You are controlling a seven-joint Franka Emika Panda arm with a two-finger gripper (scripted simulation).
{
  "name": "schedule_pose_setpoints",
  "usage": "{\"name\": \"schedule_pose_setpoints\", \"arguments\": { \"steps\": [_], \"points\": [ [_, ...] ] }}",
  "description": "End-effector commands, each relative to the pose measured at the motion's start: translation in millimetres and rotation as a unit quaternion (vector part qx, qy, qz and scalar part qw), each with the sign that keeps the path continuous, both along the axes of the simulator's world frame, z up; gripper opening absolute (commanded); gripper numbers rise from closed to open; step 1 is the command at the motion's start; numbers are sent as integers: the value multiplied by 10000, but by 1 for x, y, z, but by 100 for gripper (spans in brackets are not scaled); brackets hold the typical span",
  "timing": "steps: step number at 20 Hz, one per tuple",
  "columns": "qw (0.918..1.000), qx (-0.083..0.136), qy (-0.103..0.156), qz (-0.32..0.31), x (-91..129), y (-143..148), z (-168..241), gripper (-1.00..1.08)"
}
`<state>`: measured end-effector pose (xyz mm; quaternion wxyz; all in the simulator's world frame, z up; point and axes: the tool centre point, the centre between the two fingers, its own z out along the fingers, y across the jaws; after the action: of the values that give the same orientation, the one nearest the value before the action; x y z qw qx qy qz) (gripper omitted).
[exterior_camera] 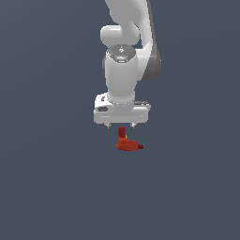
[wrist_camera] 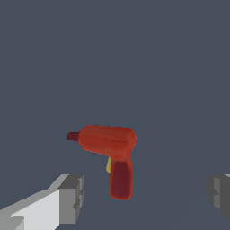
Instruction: Pick up the object and move it to a goal position.
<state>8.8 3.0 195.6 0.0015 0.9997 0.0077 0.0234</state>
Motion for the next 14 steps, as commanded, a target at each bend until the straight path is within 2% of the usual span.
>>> {"name": "schedule_pose_setpoints", "arguments": {
  "steps": [1,14],
  "points": [
    [10000,0,0,0,0,0,0,108],
    [10000,25,46,24,-1,6,-5,108]
  ]
}}
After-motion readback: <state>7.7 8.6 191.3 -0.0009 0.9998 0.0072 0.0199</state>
